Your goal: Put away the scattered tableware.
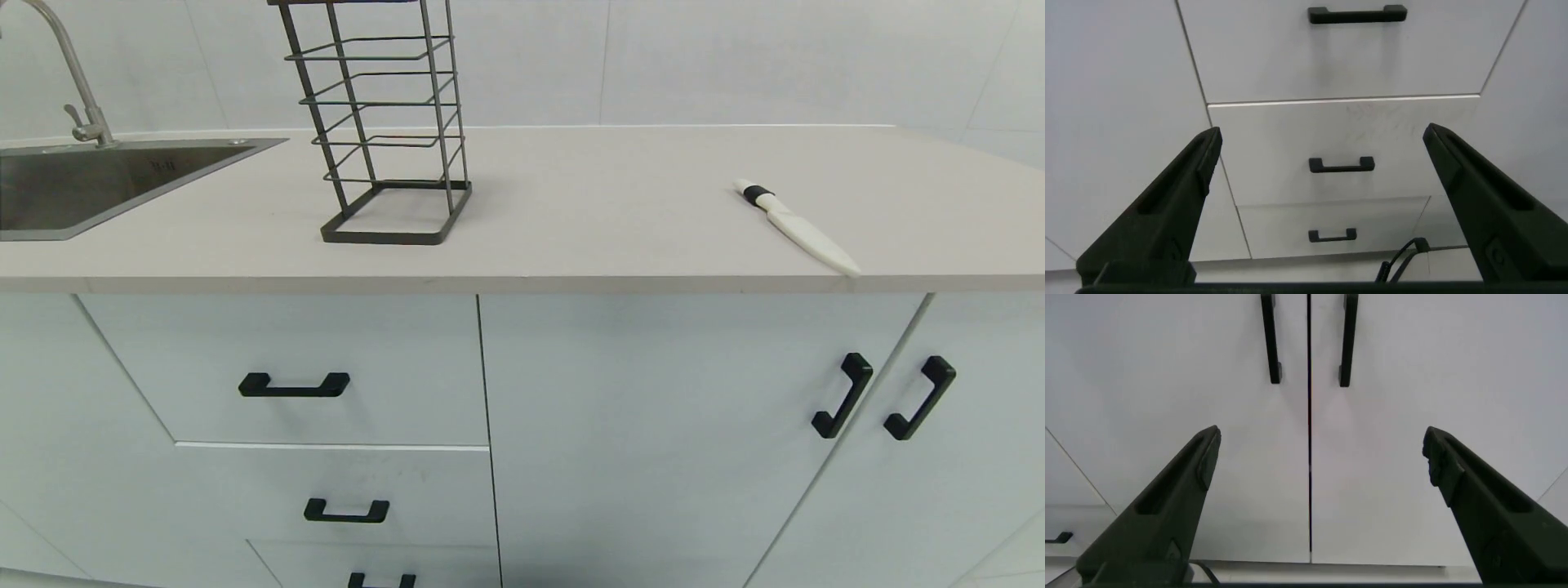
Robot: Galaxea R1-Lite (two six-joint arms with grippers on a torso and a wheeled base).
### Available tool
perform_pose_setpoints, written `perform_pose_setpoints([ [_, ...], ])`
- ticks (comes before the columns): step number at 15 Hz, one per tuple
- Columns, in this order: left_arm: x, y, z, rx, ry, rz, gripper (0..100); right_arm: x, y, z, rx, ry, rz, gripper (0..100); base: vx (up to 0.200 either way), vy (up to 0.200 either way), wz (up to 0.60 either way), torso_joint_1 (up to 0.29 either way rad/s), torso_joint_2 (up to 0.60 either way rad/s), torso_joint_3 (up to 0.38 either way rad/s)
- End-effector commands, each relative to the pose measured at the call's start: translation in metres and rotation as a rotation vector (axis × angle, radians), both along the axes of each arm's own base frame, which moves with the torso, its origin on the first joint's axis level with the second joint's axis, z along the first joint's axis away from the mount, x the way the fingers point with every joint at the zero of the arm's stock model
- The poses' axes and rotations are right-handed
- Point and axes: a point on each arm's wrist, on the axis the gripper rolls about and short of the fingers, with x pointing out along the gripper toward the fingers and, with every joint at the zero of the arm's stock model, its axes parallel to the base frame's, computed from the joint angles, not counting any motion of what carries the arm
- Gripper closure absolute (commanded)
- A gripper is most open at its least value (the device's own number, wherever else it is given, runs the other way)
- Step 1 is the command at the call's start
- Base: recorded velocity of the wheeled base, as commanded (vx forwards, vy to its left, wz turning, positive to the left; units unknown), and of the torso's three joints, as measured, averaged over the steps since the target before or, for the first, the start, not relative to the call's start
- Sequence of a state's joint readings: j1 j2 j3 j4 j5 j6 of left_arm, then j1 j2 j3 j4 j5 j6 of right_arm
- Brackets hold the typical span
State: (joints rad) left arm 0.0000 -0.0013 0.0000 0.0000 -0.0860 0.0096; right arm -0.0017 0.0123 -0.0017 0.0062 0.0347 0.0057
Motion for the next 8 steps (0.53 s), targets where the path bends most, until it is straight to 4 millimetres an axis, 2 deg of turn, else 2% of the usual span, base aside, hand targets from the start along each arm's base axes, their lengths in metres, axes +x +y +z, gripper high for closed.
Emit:
perform_pose_setpoints([
  [1, 0.0001, 0.0000, 0.0000, 0.000, 0.001, 0.000, 0, 0.0001, 0.0000, 0.0000, 0.000, 0.002, 0.001, 0, 0.000, -0.200, 0.00, 0.002, 0.00, 0.002],
  [2, 0.0001, 0.0000, 0.0000, 0.001, 0.001, 0.002, 0, 0.0001, 0.0000, 0.0000, 0.000, 0.002, 0.001, 0, 0.000, -0.200, 0.00, 0.002, 0.01, 0.007],
  [5, 0.0001, 0.0001, 0.0000, 0.000, 0.001, 0.005, 0, 0.0001, 0.0000, 0.0000, 0.000, 0.002, 0.001, 0, 0.200, -0.200, 0.00, 0.004, 0.00, 0.002],
  [8, 0.0001, 0.0001, 0.0000, 0.000, 0.001, 0.005, 0, 0.0001, 0.0000, 0.0000, -0.001, 0.002, 0.001, 0, 0.000, 0.000, 0.00, 0.000, 0.00, 0.000],
])
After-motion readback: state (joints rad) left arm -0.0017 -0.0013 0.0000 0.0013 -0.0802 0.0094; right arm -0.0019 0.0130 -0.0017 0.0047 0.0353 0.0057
